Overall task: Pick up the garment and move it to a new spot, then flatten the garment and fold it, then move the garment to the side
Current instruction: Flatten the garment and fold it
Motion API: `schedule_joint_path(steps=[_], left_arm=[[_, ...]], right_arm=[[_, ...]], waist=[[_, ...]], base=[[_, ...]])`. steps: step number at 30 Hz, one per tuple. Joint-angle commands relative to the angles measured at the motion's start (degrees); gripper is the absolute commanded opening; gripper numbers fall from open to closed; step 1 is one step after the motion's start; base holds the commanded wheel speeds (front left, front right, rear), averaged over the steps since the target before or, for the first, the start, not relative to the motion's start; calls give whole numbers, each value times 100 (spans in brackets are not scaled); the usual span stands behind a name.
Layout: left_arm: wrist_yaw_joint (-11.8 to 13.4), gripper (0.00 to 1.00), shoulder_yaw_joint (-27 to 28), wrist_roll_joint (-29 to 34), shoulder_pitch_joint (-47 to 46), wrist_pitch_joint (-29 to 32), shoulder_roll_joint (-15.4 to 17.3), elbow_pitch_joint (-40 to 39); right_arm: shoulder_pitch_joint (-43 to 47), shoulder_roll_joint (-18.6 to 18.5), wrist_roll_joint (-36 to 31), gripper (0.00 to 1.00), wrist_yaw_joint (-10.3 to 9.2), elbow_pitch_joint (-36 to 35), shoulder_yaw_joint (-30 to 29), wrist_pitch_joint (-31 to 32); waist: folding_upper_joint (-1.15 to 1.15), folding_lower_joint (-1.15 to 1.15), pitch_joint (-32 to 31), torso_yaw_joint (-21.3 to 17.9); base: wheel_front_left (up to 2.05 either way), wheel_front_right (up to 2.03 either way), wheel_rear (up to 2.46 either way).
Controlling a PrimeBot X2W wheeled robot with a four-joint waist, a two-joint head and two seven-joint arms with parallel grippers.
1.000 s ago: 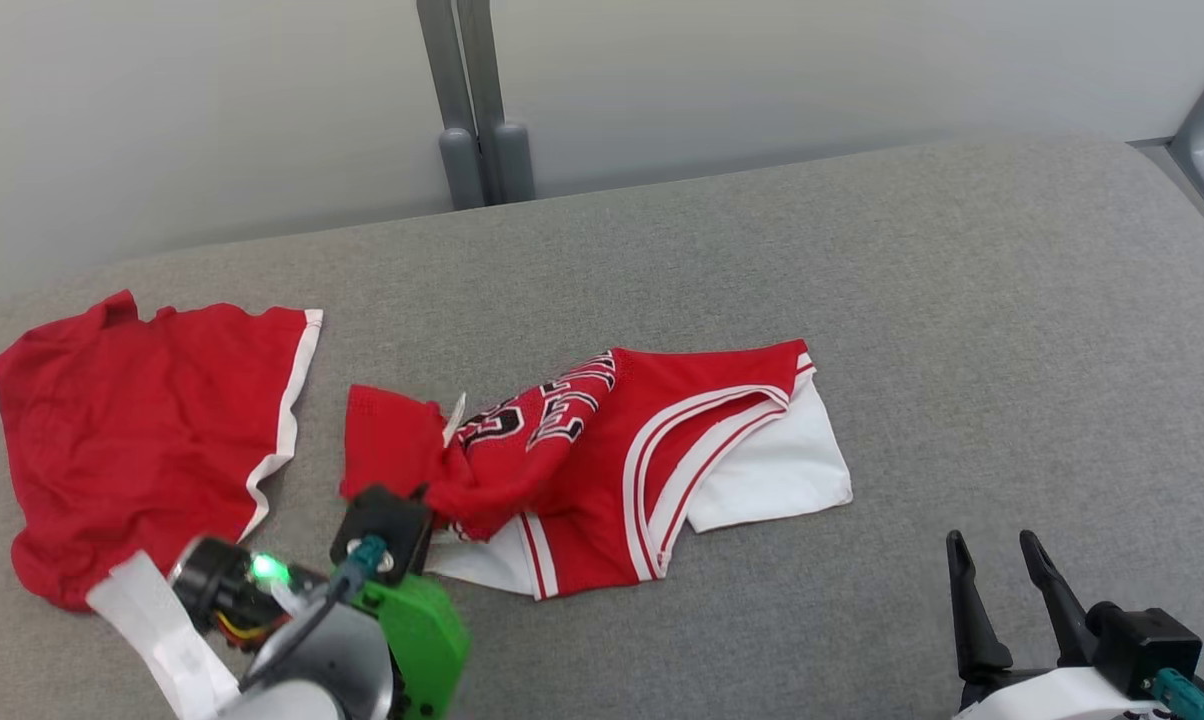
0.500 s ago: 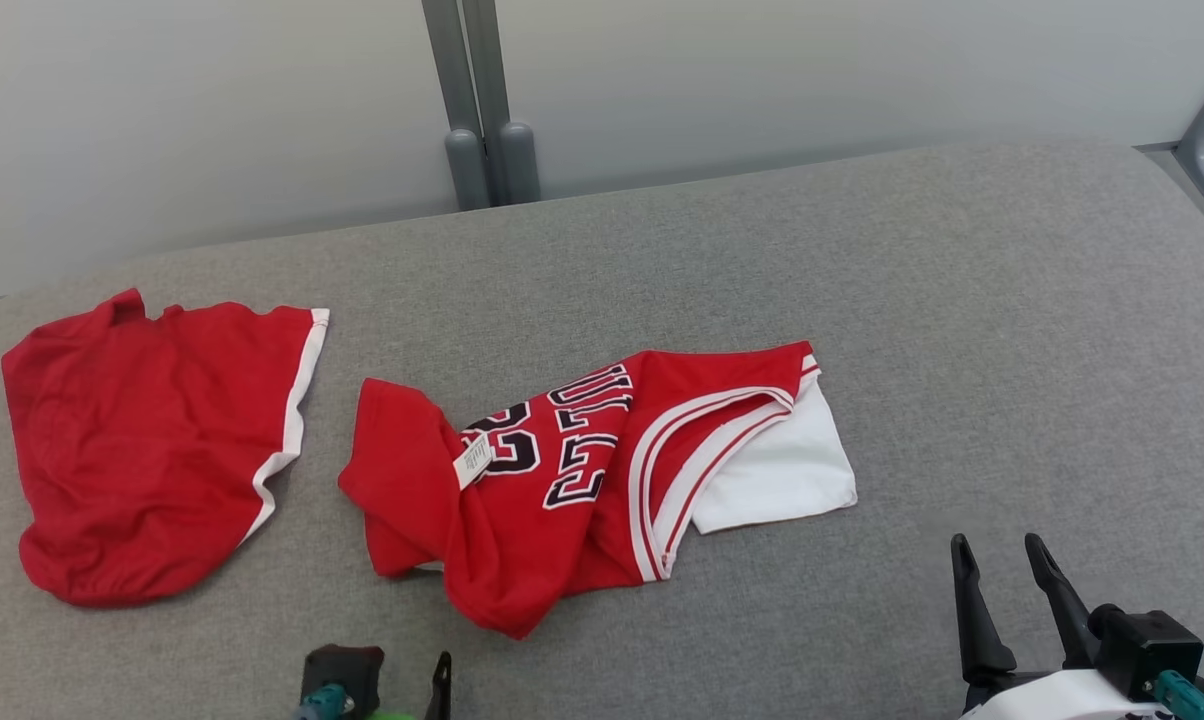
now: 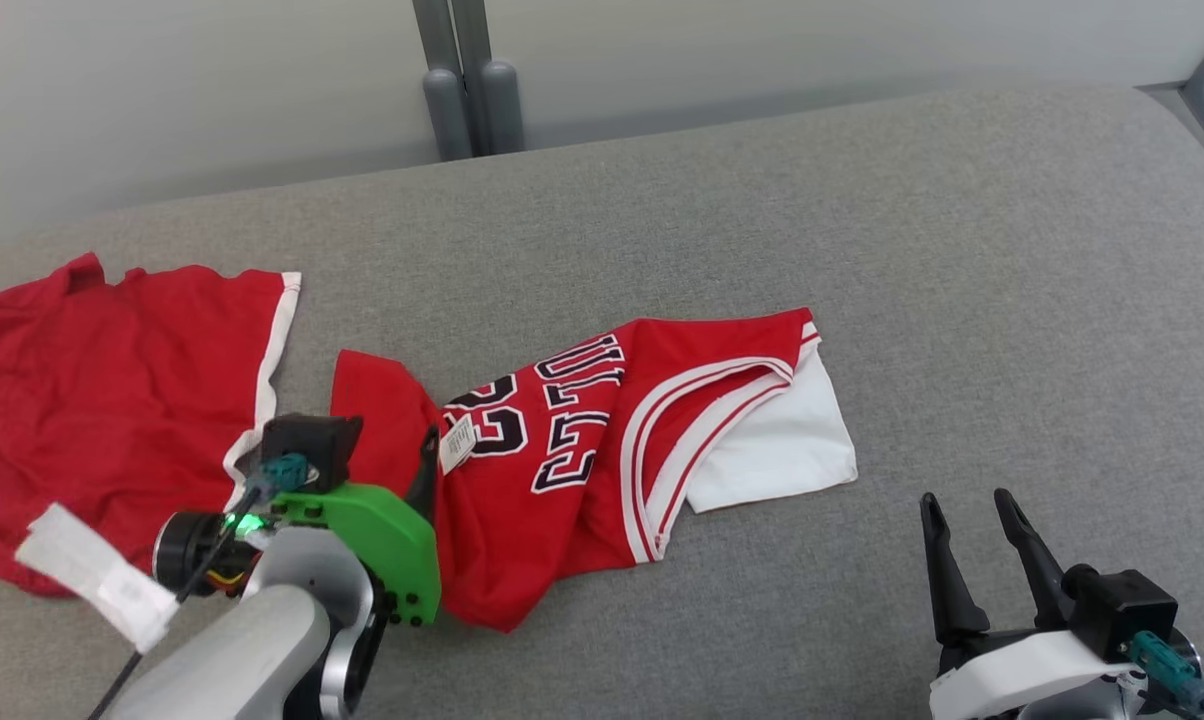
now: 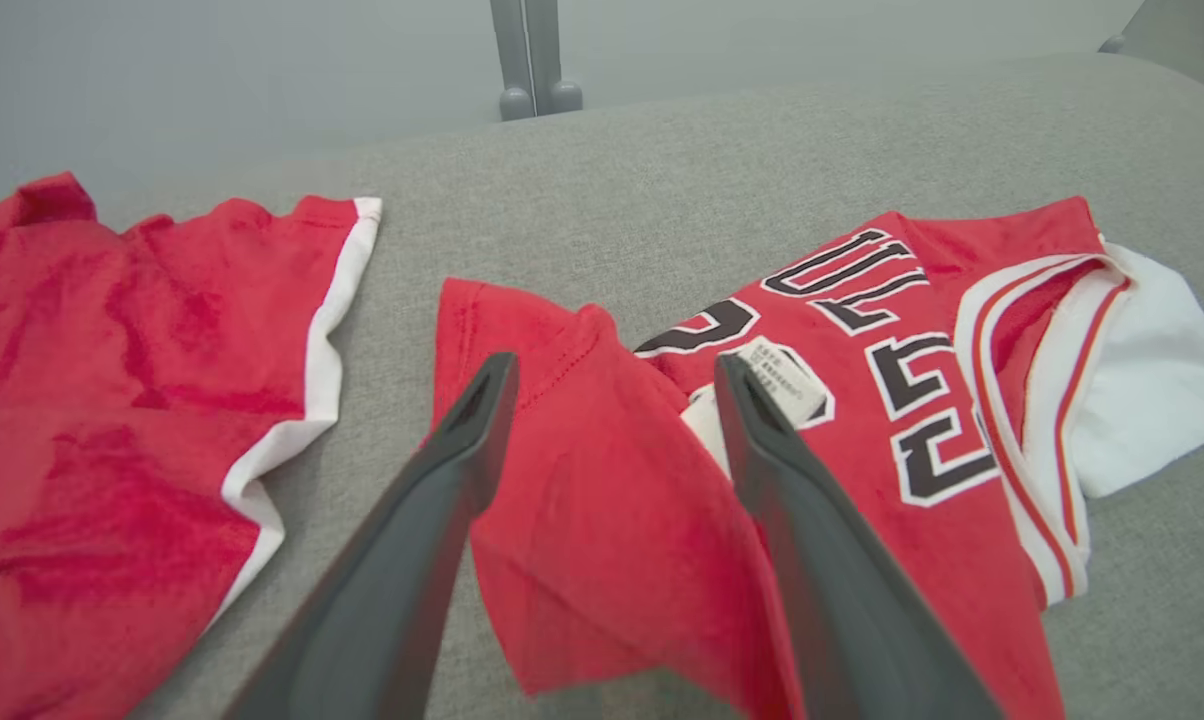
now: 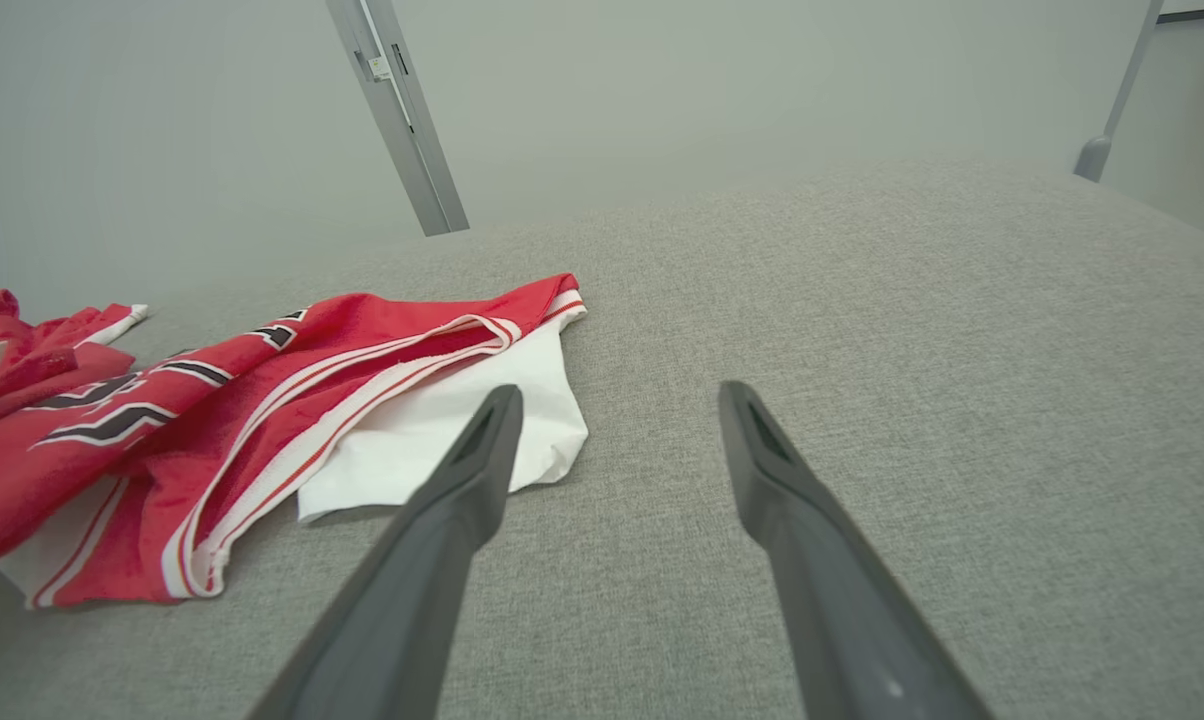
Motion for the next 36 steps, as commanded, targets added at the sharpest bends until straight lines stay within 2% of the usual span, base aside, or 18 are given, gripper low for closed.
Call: schedule_joint_path(steps=[1, 4, 8, 9, 10, 11, 12, 14, 15, 20, 25, 29, 34, 36], left_arm=[[-115, 100, -54, 24, -247, 116, -90, 235], [-335, 100, -201, 36, -560, 370, -272, 866], [-480, 100, -180, -47, -767, 415, -415, 1540], [-496, 89, -162, -61, -773, 392, -426, 1638], [-542, 73, -147, -104, -758, 358, -432, 1748], [-584, 49, -136, -134, -738, 356, -443, 1815], [-632, 41, -132, -173, -704, 349, -464, 1874], [-713, 8, -166, -209, -649, 383, -486, 1989], [-748, 0, -172, -239, -628, 396, -509, 2032], [-866, 0, -153, -282, -569, 235, -628, 2169], [-738, 0, 85, -339, -431, -303, -700, 1992], [-384, 0, 535, -555, 61, -940, -589, 1447], [267, 0, 1167, -881, 1291, -1572, -385, 458], [459, 0, 1455, -966, 1861, -1684, -415, 155]], right_arm=[[-92, -9, 49, 100, -2, 0, 12, -17], [-161, -8, 100, 100, -1, 16, 62, -17], [-194, -10, 157, 100, -2, 44, 60, -17], [-190, -9, 161, 100, -2, 46, 57, -17], [-181, -8, 169, 100, -2, 46, 47, -17], [-172, -8, 175, 100, -2, 48, 38, -17], [-161, -8, 180, 100, -1, 50, 19, -17], [-172, -9, 180, 100, -1, 67, -9, -17], [-193, -8, 176, 100, -2, 68, -13, -17], [-203, -9, 142, 100, -2, 64, -36, -17], [-25, -10, 90, 100, -1, 55, -112, -17], [126, -9, 79, 100, -1, 41, -187, -17], [338, -11, 50, 100, -1, -4, -225, -17], [373, -10, 32, 100, -1, -16, -227, -17]], waist=[[0, 0, 226, -132], [0, 0, 337, -212], [0, 0, 388, -257], [0, 0, 386, -261], [0, 0, 382, -259], [0, 0, 380, -255], [0, 0, 373, -241], [0, 0, 361, -213], [0, 0, 357, -200], [0, 0, 278, -105], [0, 0, 122, 80], [0, 0, -45, 269], [0, 0, -222, 582], [0, 0, -257, 693]], base=[[0, 0, 0], [0, 0, 0], [0, 0, 0], [0, 0, 0], [0, 0, 0], [0, 0, 0], [0, 0, 0], [0, 0, 0], [0, 0, 0], [0, 0, 0], [0, 0, 0], [0, 0, 0], [0, 0, 0], [0, 0, 0]])
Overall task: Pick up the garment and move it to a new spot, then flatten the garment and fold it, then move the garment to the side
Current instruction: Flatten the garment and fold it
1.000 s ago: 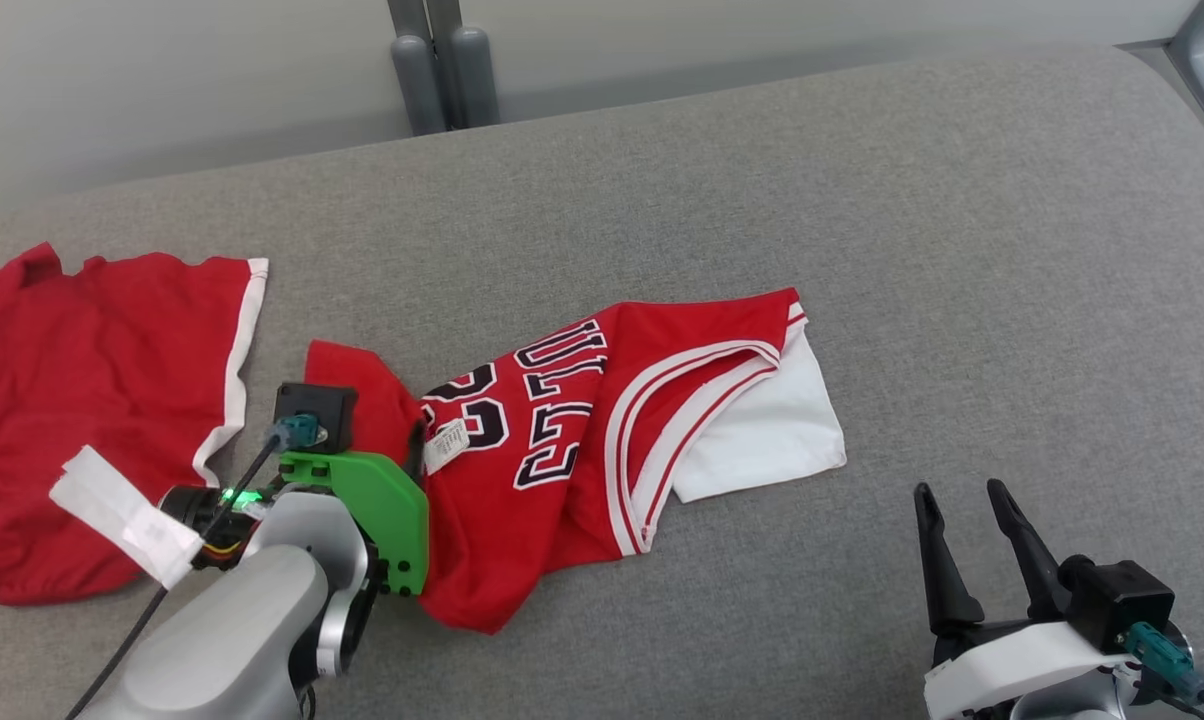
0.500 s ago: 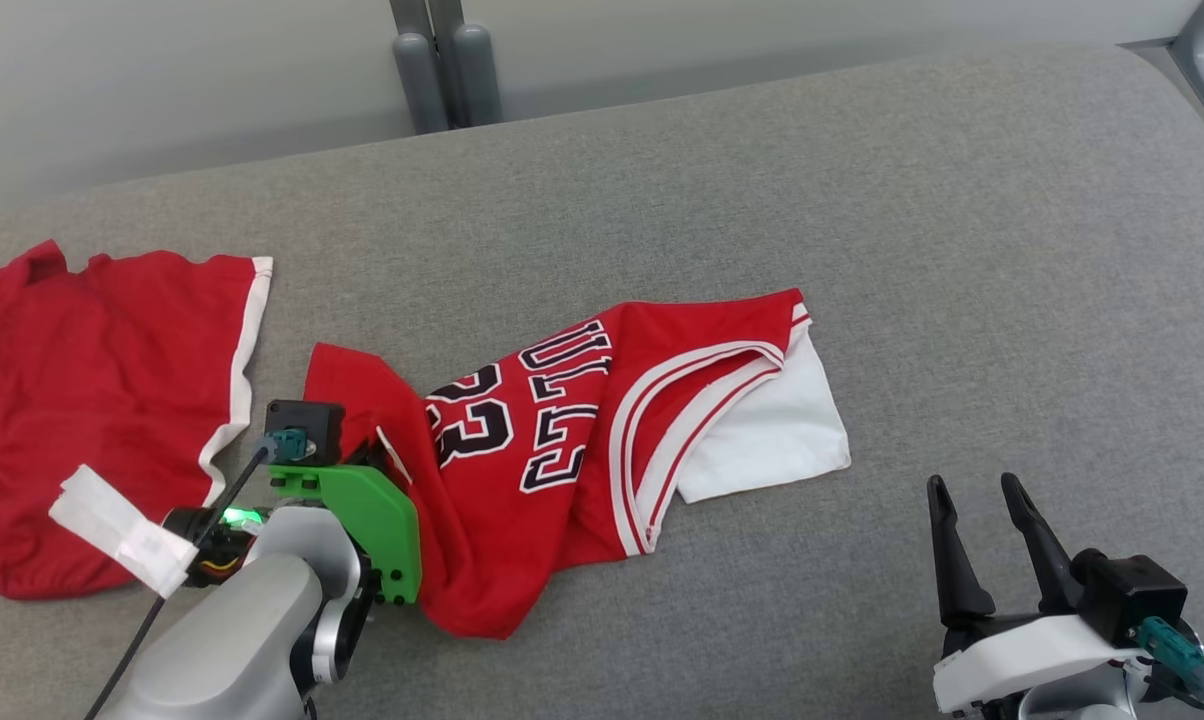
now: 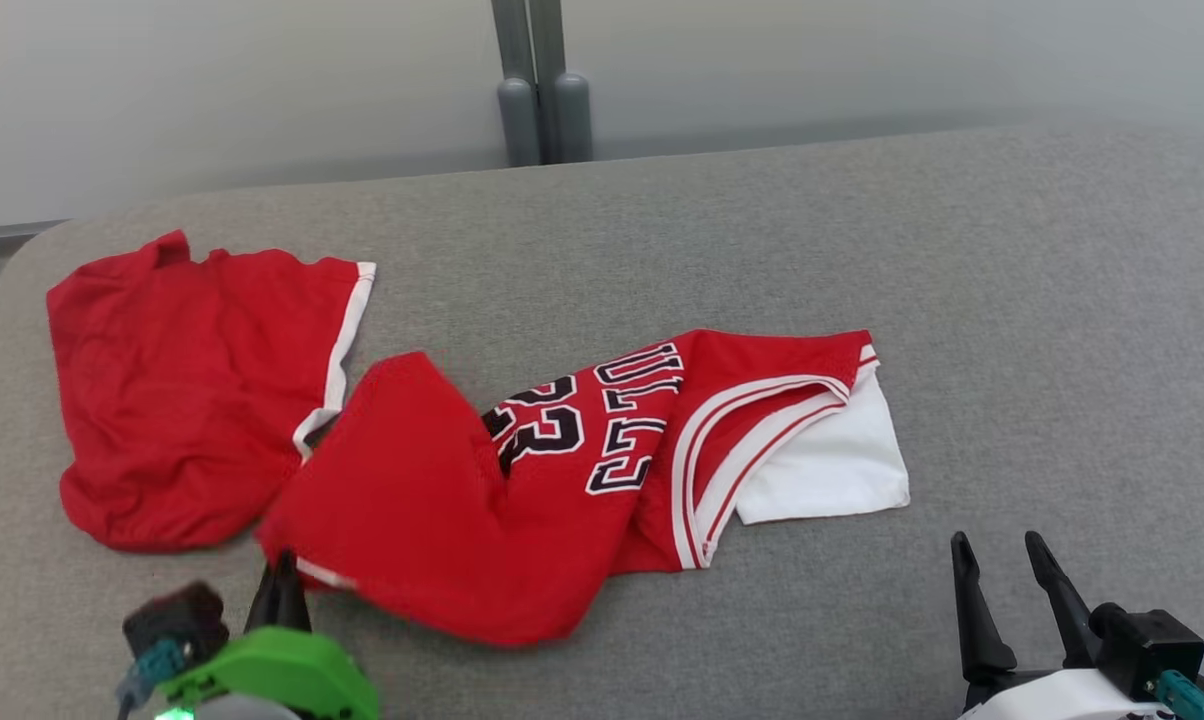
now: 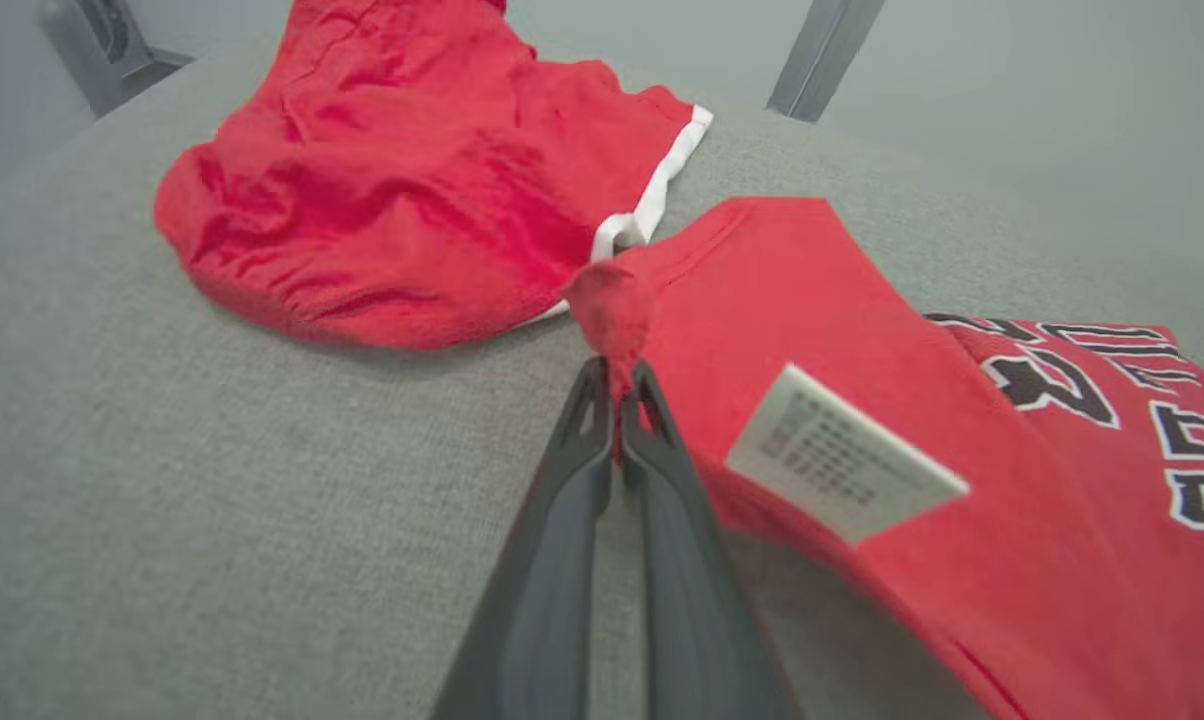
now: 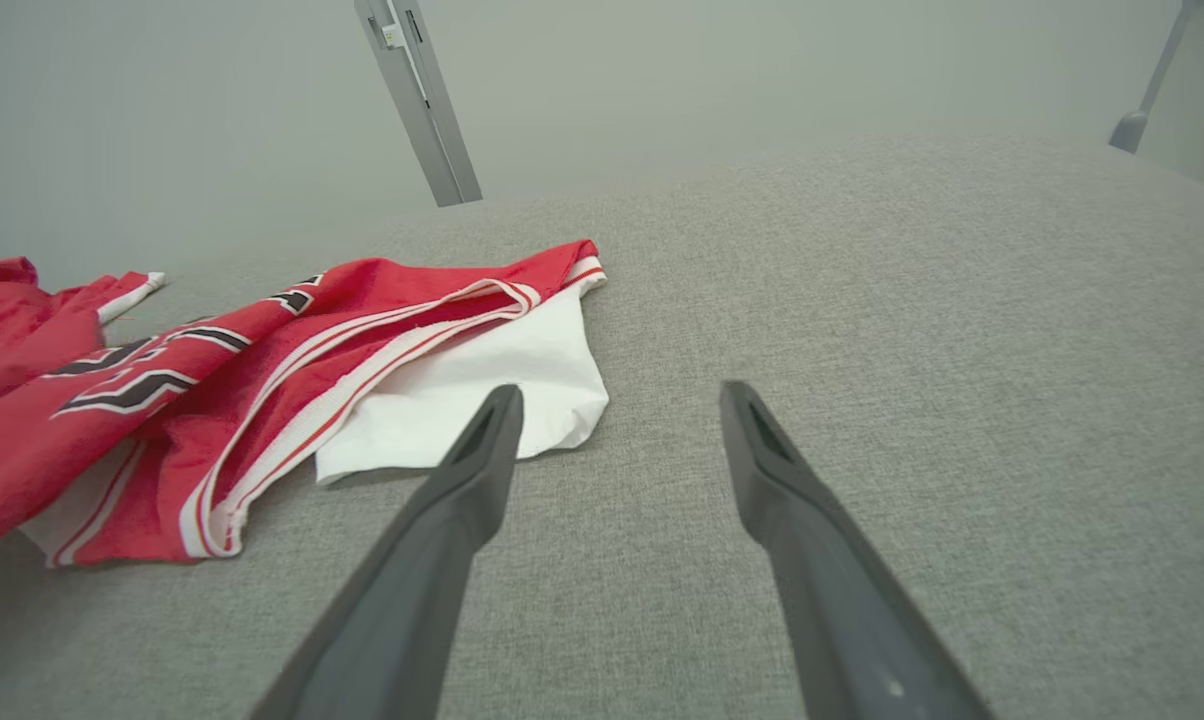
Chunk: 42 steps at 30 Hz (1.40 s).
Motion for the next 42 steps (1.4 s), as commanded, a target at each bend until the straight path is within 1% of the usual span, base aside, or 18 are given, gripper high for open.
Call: schedule_joint_path(steps=[1, 3, 4, 5, 6, 8, 10, 13, 14, 17, 19, 21, 24, 28, 31, 33, 36, 42], left_arm=[[97, 0, 164, 0, 397, -57, -37, -104], [138, 0, 464, 136, 757, -97, -178, -235], [108, 29, 589, 300, 843, -103, -236, -281], [8, 83, 747, 454, 959, -92, -375, -316], [-55, 100, 897, 552, 1086, -94, -496, -292], [-194, 100, 1119, 809, 1271, -88, -646, -163], [-249, 100, 1404, 1054, 1354, -86, -715, -153], [-184, 100, 1425, 1405, 1525, -86, -560, -428], [-241, 100, 1370, 1472, 1522, -86, -520, -640], [-563, 100, 897, 1748, 1241, 257, -223, -1348], [-756, 100, 518, 2000, 930, 589, -135, -1711], [-943, 100, 106, 2190, 539, 950, -199, -1893], [-1303, 100, -514, 2417, -45, 1478, -409, -1803], [-1669, 100, -1220, 2732, -672, 1974, -822, -1133], [-1858, 100, -1511, 2858, -983, 2145, -1112, -348], [-1921, 100, -1527, 2781, -1066, 2095, -1320, 135], [-2030, 100, -1557, 2698, -1128, 2075, -1477, 805], [-2135, 100, -1609, 2745, -1364, 1915, -1612, 1996]], right_arm=[[59, -9, -43, 100, 0, -25, -3, -17], [48, -8, -77, 100, 0, -32, 20, -17], [32, -10, -78, 100, -1, -36, 9, -17], [13, -9, -86, 100, -1, -26, 23, -17], [-10, -8, -87, 100, 0, -18, 53, -17], [-74, -9, -123, 100, 0, 8, 137, -17], [-126, -12, -109, 100, -1, 18, 187, -17], [-109, -11, -106, 100, -1, 22, 181, -17], [-91, -11, -111, 100, -1, 27, 173, -17], [-7, -9, -119, 100, -1, 42, 147, -17], [-10, -7, -124, 100, 0, 45, 185, -17], [-92, -14, -98, 100, -1, 40, 193, -17], [-264, -9, -38, 100, 0, 23, 249, -17], [-383, -10, 33, 100, -1, -16, 208, -17], [-452, -8, 67, 100, -1, -5, 241, -16], [-461, -9, 103, 100, -1, 3, 247, -17], [-439, -10, 139, 100, -1, 13, 236, -17], [-433, -7, 203, 100, 0, -36, 139, -17]], waist=[[0, 0, -166, 267], [0, 0, -167, 348], [0, 0, -161, 391], [0, 0, -159, 439], [0, 0, -159, 459], [0, 0, -154, 455], [0, 0, -154, 394], [0, 0, -172, 258], [0, 0, -175, 225], [0, 0, -183, 124], [0, 0, -166, 23], [0, 0, -110, -94], [0, 0, -21, -328], [0, 0, 79, -628], [0, 0, 155, -858], [0, 0, 199, -997], [0, 0, 236, -1162], [0, 0, 297, -1285]], base=[[0, 0, 0], [0, 0, 0], [0, 0, 0], [0, 0, 0], [0, 0, 0], [0, 0, 0], [0, 0, 0], [0, 0, 0], [0, 0, 0], [0, 0, 0], [0, 0, 0], [0, 0, 0], [0, 0, 0], [0, 0, 0], [0, 0, 0], [0, 0, 0], [0, 0, 0], [0, 0, 0]])
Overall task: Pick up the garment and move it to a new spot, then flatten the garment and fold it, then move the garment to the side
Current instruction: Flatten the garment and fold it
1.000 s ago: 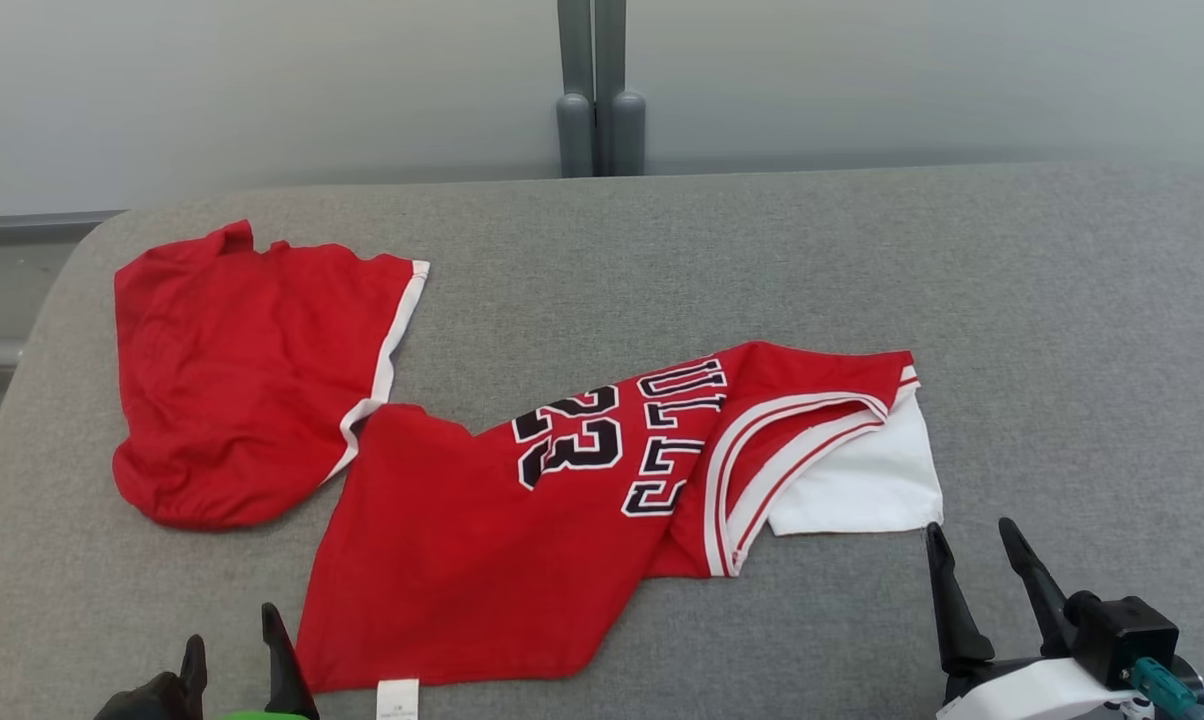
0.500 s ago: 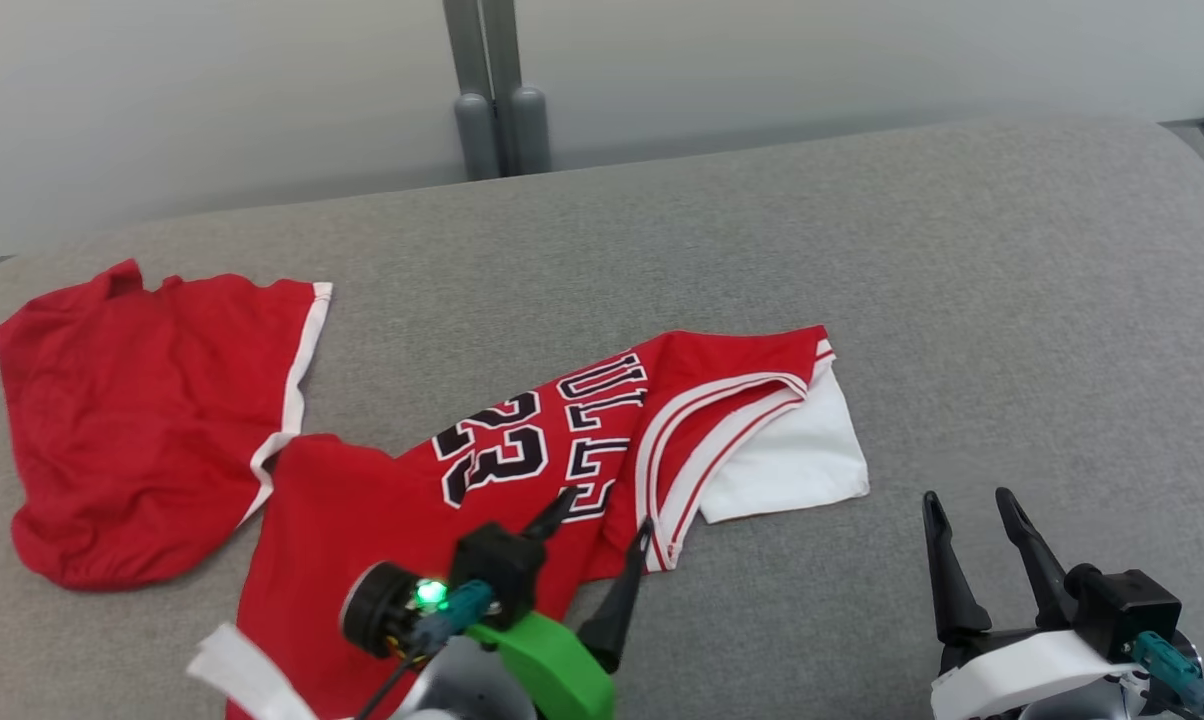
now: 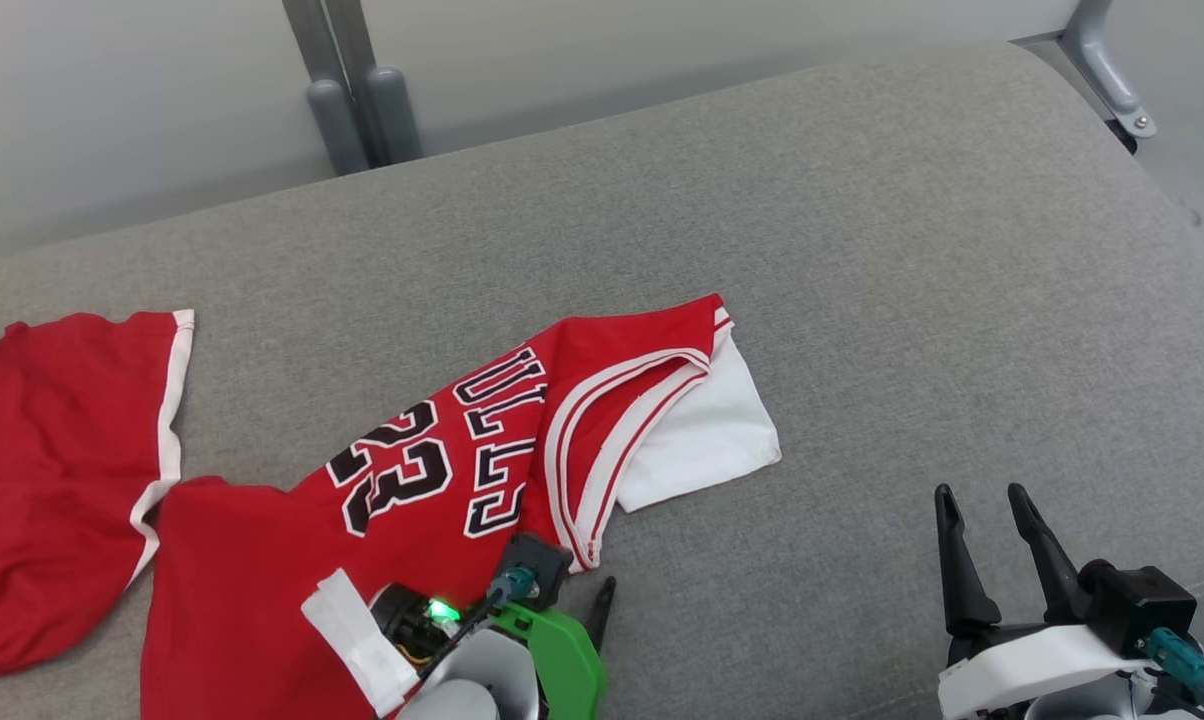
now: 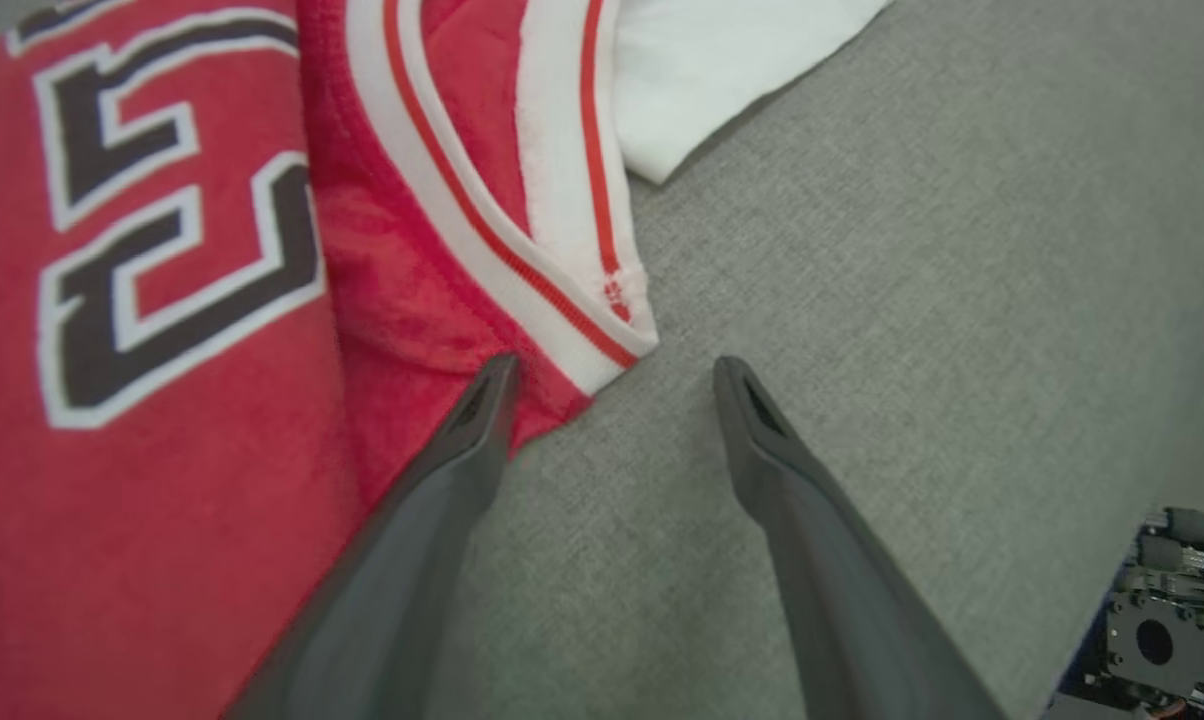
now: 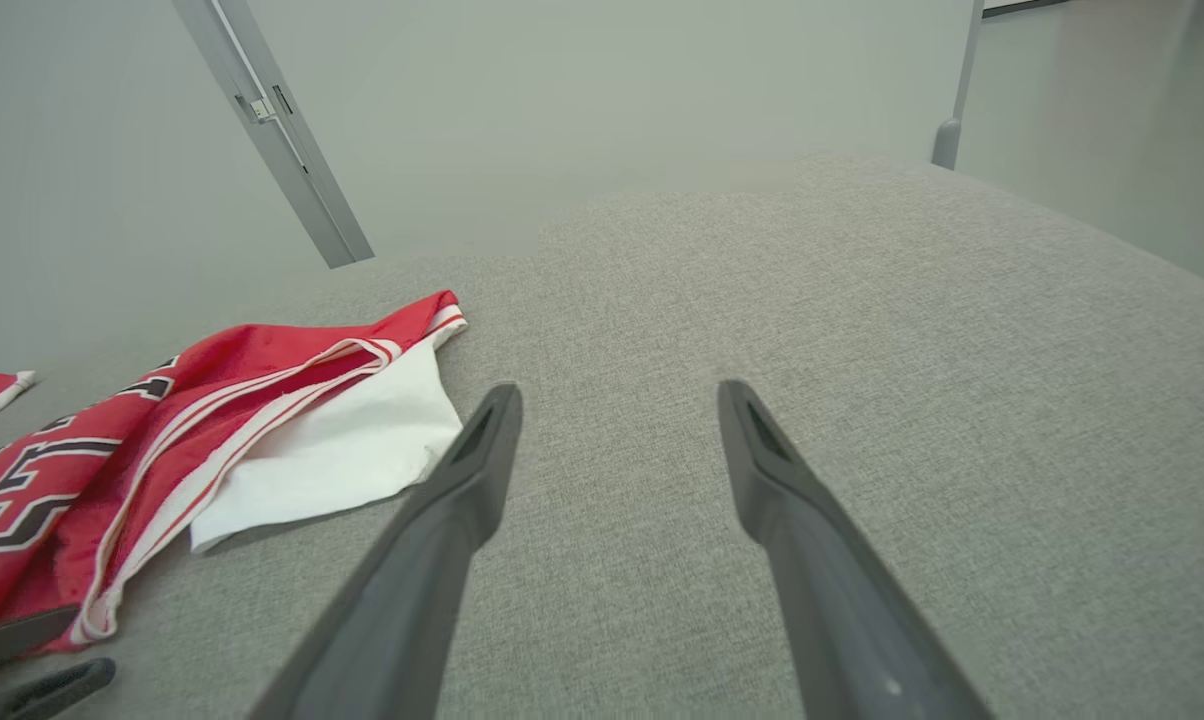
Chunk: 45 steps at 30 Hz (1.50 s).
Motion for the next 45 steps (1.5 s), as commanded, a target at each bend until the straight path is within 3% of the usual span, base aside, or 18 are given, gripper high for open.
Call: schedule_joint_path(steps=[1, 2, 4, 5, 6, 10, 16, 21, 24, 30, 33, 36, 37, 38, 39, 42, 45], left_arm=[[27, 100, -24, 81, -167, -48, -6, 190], [66, 99, -47, 152, -234, -81, -17, 323], [110, 32, -37, 187, -329, -128, -101, 617], [92, 6, -58, 219, -389, -135, -121, 712], [30, 0, -89, 219, -455, -124, -156, 829], [-293, 0, -40, -49, -555, -126, -380, 900], [-795, 0, 351, -818, -766, -281, -615, -99], [-1174, 0, 706, -2433, -660, 240, -731, -1077], [-1077, 0, 619, -3517, -714, 518, -740, -1705], [-708, 0, 405, -4830, -982, 667, -729, -2523], [-471, 0, 394, -4968, -1237, 544, -727, -2477], [-248, 0, 435, -5089, -1390, 198, -720, -1945], [-227, 16, 456, -5108, -1477, -6, -722, -1788], [-302, 46, 425, -5216, -1546, -249, -731, -1591], [-353, 100, 366, -5372, -1543, -409, -738, -1423], [-610, 100, 64, -5623, -1738, -960, -731, -905], [-1104, 100, -40, -6423, -1759, -1497, -731, -914]], right_arm=[[-53, -8, 18, 100, 0, -21, 4, -17], [-72, -7, 23, 100, 0, -22, 13, -17], [-96, -7, 32, 100, 0, -24, 21, -17], [-96, -7, 33, 100, 0, -24, 21, -17], [-98, -6, 31, 100, 0, -21, 28, -17], [-99, -8, -16, 100, 0, 9, 96, -17], [-30, -5, -25, 100, 0, 2, -6, -17], [-112, -6, -26, 100, 0, 36, 44, -17], [-188, -8, -11, 100, 0, 70, 123, -17], [-163, -7, 20, 100, -1, 113, 102, -17], [-144, -7, 29, 100, 0, 122, 91, -17], [-217, -6, 56, 100, 0, 129, 136, -17], [-246, -7, 64, 100, 0, 133, 155, -17], [-279, -7, 66, 100, 0, 138, 182, -17], [-303, -6, 69, 100, 0, 143, 206, -17], [-381, -7, 101, 100, 0, 172, 315, -17], [-424, -8, 131, 100, -1, 189, 347, -17]], waist=[[0, 0, 77, -78], [0, 0, 85, -86], [0, 0, 94, -87], [0, 0, 96, -82], [0, 0, 95, -77], [0, 0, 58, -76], [0, 0, 31, 5], [0, 0, 42, -4], [0, 0, 58, -78], [0, 0, 100, -199], [0, 0, 134, -232], [0, 0, 199, -288], [0, 0, 220, -305], [0, 0, 244, -326], [0, 0, 264, -345], [0, 0, 338, -422], [0, 0, 352, -462]], base=[[0, 0, 0], [0, 0, 0], [0, 0, 0], [0, 0, 0], [0, 0, 0], [0, 0, 0], [0, 0, 0], [0, 0, 0], [0, 0, 0], [0, 0, 0], [0, 0, 0], [0, 0, 0], [0, 0, 0], [0, 0, 0], [0, 0, 0], [0, 0, 0], [0, 0, 0]])
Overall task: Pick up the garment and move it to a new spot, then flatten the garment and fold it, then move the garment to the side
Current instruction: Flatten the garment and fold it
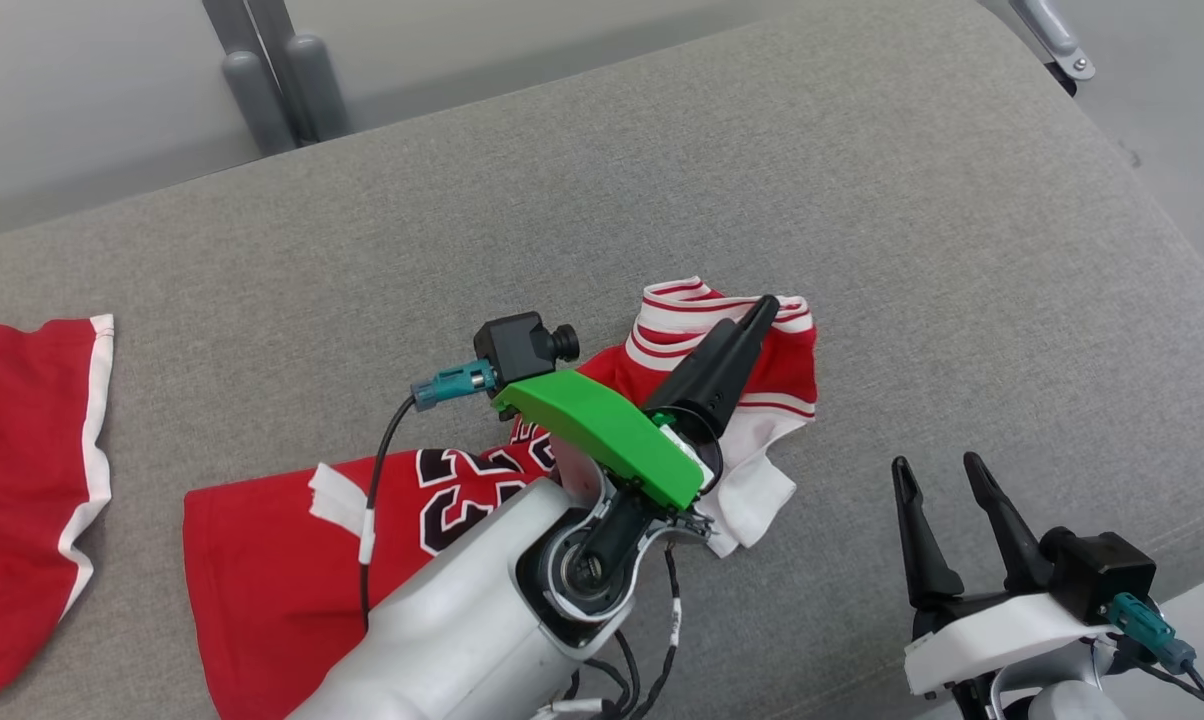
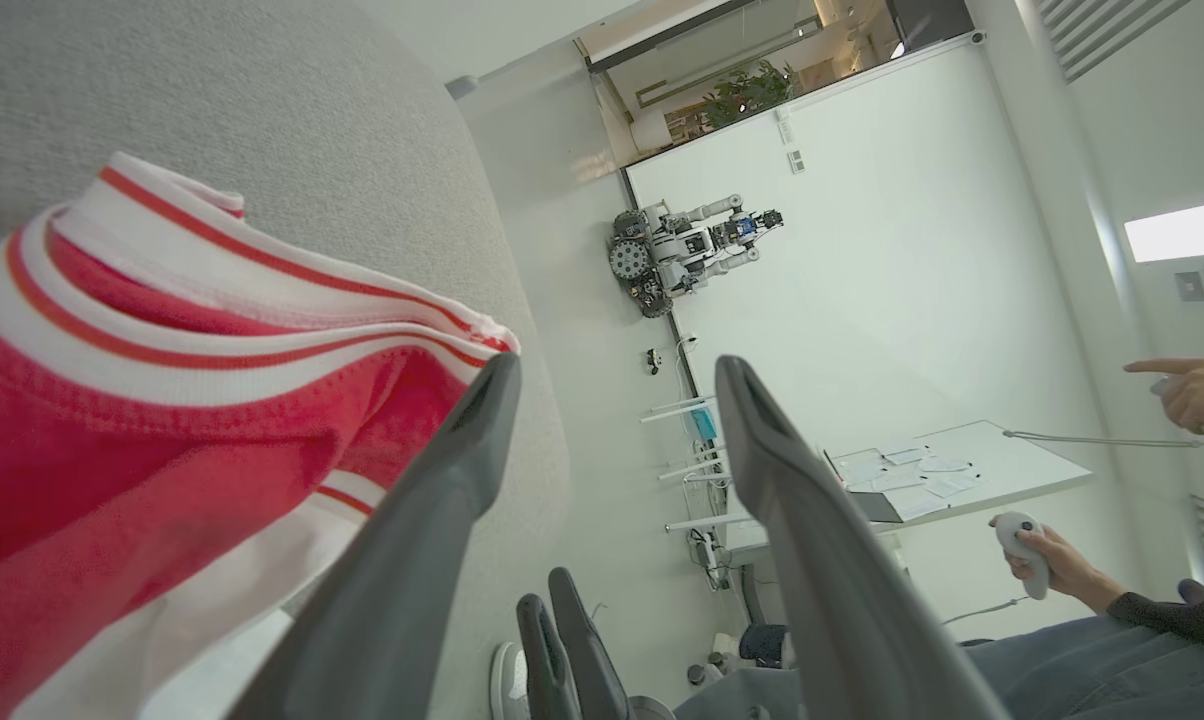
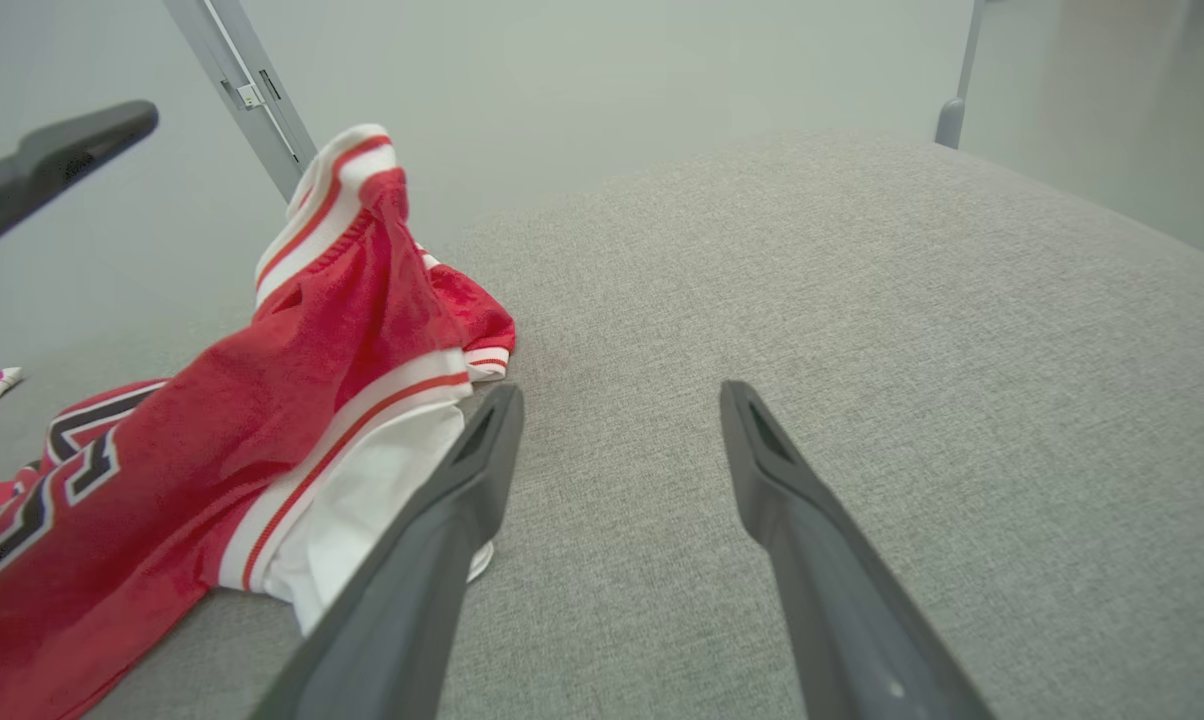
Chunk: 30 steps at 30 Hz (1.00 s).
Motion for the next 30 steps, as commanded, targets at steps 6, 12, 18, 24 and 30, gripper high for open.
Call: schedule_joint_path(steps=[6, 12, 18, 24, 30], left_arm=[[-552, 100, -166, -172, -520, -612, 21, 262], [-373, 100, 928, 1895, 12, -608, 12, 546], [43, 100, 1956, 4424, 1325, -612, 173, -168], [478, 100, 2972, 6154, 3031, -612, 308, -1031], [603, 100, 4011, 7063, 4269, -613, 230, -1465]], right_arm=[[73, -11, -24, 100, -1, 17, -56, -17], [192, -11, -137, 100, -1, -70, -193, -17], [440, -14, -326, 100, -2, -195, -289, -17], [652, -12, -426, 100, -2, -311, -388, -17], [812, -42, -535, 100, -2, -422, -418, -17]], waist=[[0, 0, -48, 96], [0, 0, -263, 284], [0, 0, -517, 578], [0, 0, -753, 904], [0, 0, -935, 1230]], base=[[0, 0, 0], [0, 0, 0], [0, 0, 0], [0, 0, 0], [0, 0, 0]])
